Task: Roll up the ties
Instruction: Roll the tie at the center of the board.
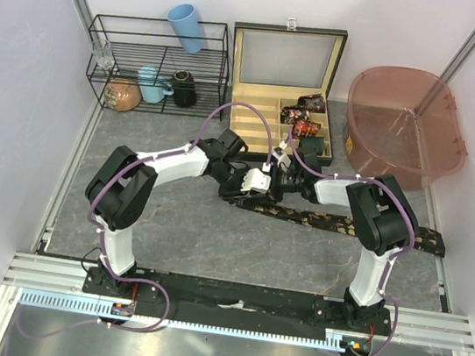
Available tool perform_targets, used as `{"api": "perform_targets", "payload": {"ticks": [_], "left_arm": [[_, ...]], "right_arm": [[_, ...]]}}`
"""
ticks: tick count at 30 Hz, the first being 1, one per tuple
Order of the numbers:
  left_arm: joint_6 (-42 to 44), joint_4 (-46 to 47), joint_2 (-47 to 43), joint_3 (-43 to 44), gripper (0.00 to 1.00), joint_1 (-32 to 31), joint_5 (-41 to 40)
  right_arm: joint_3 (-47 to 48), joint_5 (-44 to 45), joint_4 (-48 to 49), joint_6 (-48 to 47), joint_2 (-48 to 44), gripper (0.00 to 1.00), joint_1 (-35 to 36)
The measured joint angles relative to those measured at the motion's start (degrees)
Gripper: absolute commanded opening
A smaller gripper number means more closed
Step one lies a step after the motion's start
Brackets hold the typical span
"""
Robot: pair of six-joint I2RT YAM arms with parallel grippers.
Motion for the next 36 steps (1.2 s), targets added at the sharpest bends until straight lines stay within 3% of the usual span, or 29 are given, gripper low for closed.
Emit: {"api": "perform_targets", "payload": {"ticks": [6, 11, 24, 29, 30, 32, 36], "left_arm": [[-0.35, -0.63, 0.26, 0.72, 0.43, 0.00, 0.02], [-0.81, -1.07, 1.36, 1.40, 0.43, -0.02, 0.02], [-1.55, -1.95, 3.04, 3.32, 0.43, -0.02, -0.04], [-1.75, -2.27, 4.09, 3.98, 0.43, -0.17, -0.09], [-1.75, -2.29, 4.13, 3.98, 0.43, -0.20, -0.09], [-1.75, -2.34, 4.13, 4.00, 0.48, -0.22, -0.09], [-1.77, -2.38, 4.13, 4.02, 0.61, -0.20, -0.35]], "right_arm": [[-0.63, -0.09, 2.86, 1.66, 0.04, 0.27, -0.59], [-0.68, -0.26, 2.75, 1.38, 0.07, 0.36, -0.87], [-0.55, -2.03, 1.64, 0.55, 1.29, 0.31, -1.18], [0.72, -1.90, -1.99, -2.10, 2.12, 0.19, -1.25], [0.92, -1.88, -2.45, -2.51, 2.12, 0.09, -1.25], [1.16, -1.86, -3.04, -3.28, 2.12, 0.00, -1.25], [1.22, -1.64, -4.22, -4.24, 2.12, 0.00, -1.31]]}}
